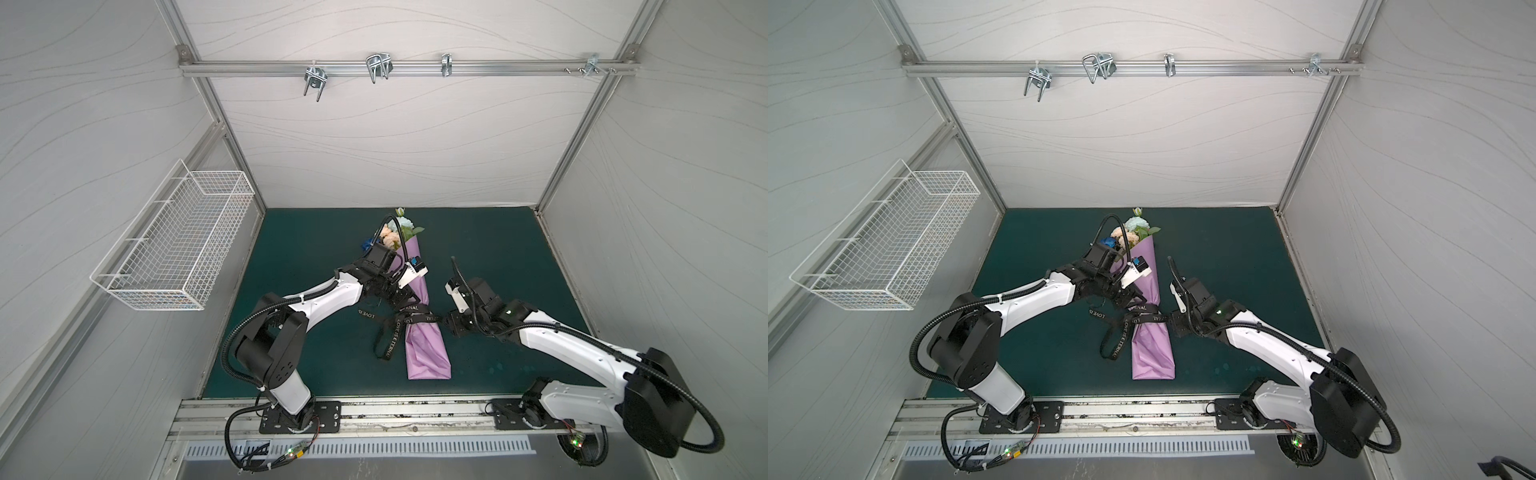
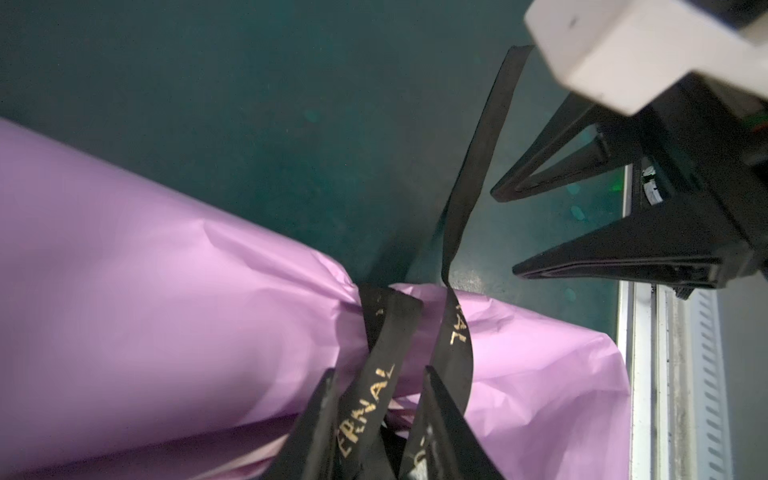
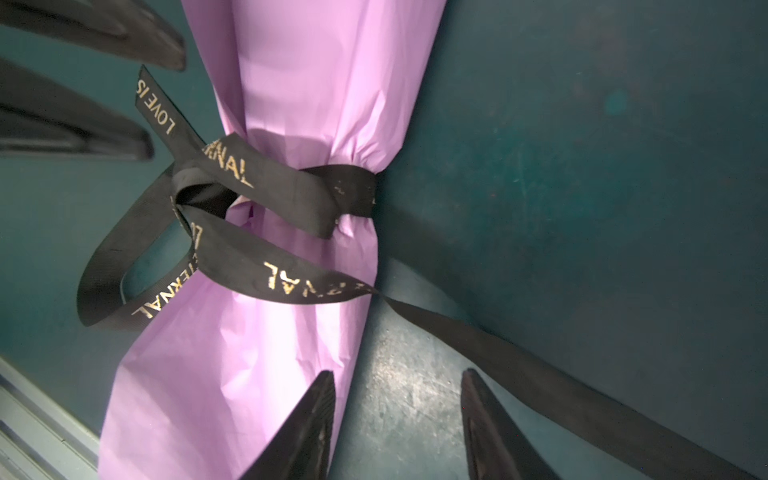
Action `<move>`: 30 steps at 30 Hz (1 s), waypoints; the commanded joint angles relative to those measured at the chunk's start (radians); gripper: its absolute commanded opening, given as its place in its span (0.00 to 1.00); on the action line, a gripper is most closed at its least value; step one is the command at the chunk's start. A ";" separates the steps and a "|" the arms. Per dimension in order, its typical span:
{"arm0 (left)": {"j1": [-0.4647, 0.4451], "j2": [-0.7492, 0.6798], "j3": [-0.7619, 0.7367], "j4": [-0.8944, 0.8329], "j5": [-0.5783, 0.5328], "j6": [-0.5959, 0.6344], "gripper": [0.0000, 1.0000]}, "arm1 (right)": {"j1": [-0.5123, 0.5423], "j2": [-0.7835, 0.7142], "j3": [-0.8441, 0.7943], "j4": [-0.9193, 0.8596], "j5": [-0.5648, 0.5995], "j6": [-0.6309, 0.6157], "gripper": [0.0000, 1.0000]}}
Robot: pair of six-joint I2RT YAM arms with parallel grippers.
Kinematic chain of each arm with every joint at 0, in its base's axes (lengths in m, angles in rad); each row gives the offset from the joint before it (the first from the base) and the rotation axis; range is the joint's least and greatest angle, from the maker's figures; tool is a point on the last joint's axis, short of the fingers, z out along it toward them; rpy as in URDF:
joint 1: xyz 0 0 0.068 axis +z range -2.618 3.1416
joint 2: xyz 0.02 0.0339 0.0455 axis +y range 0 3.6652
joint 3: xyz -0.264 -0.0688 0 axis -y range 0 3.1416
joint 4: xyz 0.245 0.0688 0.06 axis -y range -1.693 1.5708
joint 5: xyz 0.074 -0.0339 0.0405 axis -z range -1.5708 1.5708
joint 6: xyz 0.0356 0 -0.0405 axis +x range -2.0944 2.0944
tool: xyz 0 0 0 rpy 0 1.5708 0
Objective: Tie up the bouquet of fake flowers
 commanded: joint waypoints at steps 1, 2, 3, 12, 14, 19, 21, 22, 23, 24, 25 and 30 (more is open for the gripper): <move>0.002 0.014 0.018 -0.056 -0.046 0.077 0.36 | -0.005 0.026 0.018 0.039 -0.032 -0.019 0.51; 0.001 0.017 0.016 -0.055 -0.064 0.082 0.36 | -0.006 0.029 0.020 0.042 -0.036 -0.018 0.51; 0.002 0.023 0.020 -0.060 -0.073 0.088 0.36 | -0.005 0.031 0.020 0.047 -0.037 -0.016 0.51; -0.020 0.086 0.059 -0.100 -0.091 0.146 0.37 | -0.005 0.043 0.009 0.071 -0.044 -0.026 0.58; -0.027 0.095 0.060 -0.096 -0.103 0.152 0.37 | -0.007 0.050 0.002 0.088 -0.056 -0.036 0.58; -0.030 0.113 0.076 -0.114 -0.111 0.165 0.37 | -0.016 0.074 -0.007 0.128 -0.088 -0.059 0.58; -0.033 0.121 0.082 -0.121 -0.115 0.166 0.37 | -0.020 0.088 -0.007 0.137 -0.094 -0.064 0.58; -0.034 0.125 0.086 -0.121 -0.120 0.162 0.37 | -0.023 0.095 -0.007 0.139 -0.102 -0.067 0.58; -0.035 0.130 0.089 -0.120 -0.127 0.158 0.37 | -0.025 0.101 -0.007 0.144 -0.112 -0.069 0.58; -0.034 0.135 0.091 -0.120 -0.130 0.155 0.36 | -0.026 0.107 -0.010 0.150 -0.118 -0.069 0.58; -0.034 0.139 0.094 -0.120 -0.131 0.152 0.35 | -0.027 0.115 -0.011 0.155 -0.122 -0.069 0.58; -0.034 0.148 0.108 -0.129 -0.138 0.133 0.29 | -0.027 0.157 -0.004 0.178 -0.153 -0.077 0.57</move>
